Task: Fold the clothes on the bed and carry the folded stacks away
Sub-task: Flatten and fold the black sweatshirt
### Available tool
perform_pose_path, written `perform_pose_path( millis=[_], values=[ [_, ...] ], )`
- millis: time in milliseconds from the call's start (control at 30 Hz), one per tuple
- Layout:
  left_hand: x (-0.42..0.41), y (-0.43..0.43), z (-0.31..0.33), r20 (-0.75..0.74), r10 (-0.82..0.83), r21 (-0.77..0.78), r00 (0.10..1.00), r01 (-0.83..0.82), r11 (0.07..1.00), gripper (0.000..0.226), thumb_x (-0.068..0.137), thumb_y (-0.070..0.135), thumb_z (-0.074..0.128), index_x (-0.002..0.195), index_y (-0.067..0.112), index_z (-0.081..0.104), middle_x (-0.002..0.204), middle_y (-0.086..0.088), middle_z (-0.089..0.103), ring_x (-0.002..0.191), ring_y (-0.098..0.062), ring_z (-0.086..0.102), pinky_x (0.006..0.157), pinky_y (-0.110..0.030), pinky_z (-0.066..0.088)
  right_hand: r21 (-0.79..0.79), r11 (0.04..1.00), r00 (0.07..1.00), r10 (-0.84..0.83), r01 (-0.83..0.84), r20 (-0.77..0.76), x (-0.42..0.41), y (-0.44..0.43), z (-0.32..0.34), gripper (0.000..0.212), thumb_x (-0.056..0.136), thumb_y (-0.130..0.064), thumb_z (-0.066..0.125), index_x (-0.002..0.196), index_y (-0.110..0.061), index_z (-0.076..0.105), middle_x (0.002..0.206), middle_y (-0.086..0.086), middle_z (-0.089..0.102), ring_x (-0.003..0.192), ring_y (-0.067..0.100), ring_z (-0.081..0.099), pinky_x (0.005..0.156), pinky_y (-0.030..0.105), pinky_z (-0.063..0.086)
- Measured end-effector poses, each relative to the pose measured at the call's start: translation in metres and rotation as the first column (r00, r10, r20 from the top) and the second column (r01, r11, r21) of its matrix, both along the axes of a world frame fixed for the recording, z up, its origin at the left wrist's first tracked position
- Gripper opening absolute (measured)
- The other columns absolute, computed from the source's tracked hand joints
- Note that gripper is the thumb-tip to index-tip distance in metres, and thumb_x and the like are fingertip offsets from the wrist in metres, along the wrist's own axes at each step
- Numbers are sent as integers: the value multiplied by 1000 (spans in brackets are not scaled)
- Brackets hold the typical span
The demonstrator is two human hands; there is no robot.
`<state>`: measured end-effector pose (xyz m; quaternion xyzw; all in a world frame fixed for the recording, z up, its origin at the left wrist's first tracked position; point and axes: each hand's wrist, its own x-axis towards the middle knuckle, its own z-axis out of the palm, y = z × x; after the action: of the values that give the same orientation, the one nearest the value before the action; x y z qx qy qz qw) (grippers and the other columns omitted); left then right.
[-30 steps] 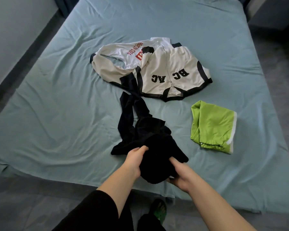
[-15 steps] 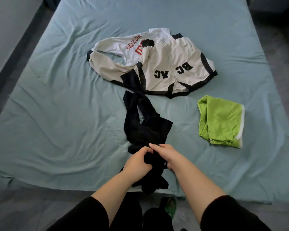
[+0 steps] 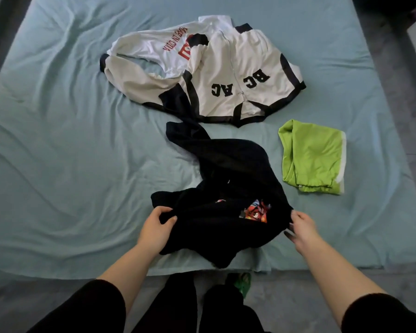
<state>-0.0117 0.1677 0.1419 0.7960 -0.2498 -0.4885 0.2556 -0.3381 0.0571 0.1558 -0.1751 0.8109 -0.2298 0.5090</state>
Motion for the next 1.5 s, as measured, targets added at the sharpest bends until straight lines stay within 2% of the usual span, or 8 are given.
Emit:
perform_pose_path(
  millis=[133,300,633,867,967,1067,1333,1500],
  values=[
    [-25,-8,-24,-46,-40,97,998,44,994,28,93,21,59,119,29,54,112,3,60,85,-2,55,66,-17,42,117,981,988,155,-157,25,-7,5,-17,11,100,-16,44,107,-16,52,109,7,60,95,24,61,85,38,41],
    [-37,-36,-40,45,-98,297,994,80,951,73,89,32,61,150,35,23,150,-16,24,131,-37,38,111,-47,34,176,882,887,455,-437,-78,-6,-13,-46,29,95,-20,53,122,-12,53,106,8,62,93,24,61,83,37,45],
    [-73,-119,-118,391,-607,374,692,483,791,103,81,65,58,151,38,-13,162,-10,-9,149,-29,-9,117,-54,1,280,345,234,902,-896,-362,35,-82,-132,97,78,-66,60,150,-42,0,161,-5,-11,148,29,-6,112,61,15],
    [-107,-159,-162,539,-554,236,635,518,822,56,84,31,66,132,38,38,158,-5,13,130,-35,35,101,-51,36,43,526,486,812,-850,-321,28,-94,-174,35,101,-29,42,132,-16,52,153,5,34,144,35,22,109,45,34],
    [-104,-157,-158,436,-441,88,784,451,888,28,87,16,57,114,19,49,131,-9,41,99,-33,54,83,-41,44,-122,690,686,651,-713,-325,14,-98,-164,25,101,-25,40,110,-8,57,95,3,61,102,29,58,73,32,38],
    [-90,-137,-137,374,-324,49,869,330,943,19,89,25,59,103,15,50,105,-9,51,92,-34,57,81,-41,45,-220,766,796,573,-604,-194,6,-100,-148,22,101,-23,40,102,-9,57,88,0,59,91,23,57,73,29,37],
    [1,-68,-62,519,173,-86,837,-151,985,11,85,16,61,89,13,51,93,-8,55,80,-24,51,69,-35,36,-293,835,880,404,-466,-251,9,-113,-115,26,101,-22,41,107,-2,56,105,17,61,98,26,56,81,30,37],
    [14,-44,-67,410,10,135,912,-72,988,18,86,23,69,100,16,60,91,-5,66,81,-24,59,64,-34,40,66,825,756,544,-562,-363,-42,-107,-130,32,98,-7,44,127,4,47,129,26,53,117,40,51,94,38,38]
  ],
)
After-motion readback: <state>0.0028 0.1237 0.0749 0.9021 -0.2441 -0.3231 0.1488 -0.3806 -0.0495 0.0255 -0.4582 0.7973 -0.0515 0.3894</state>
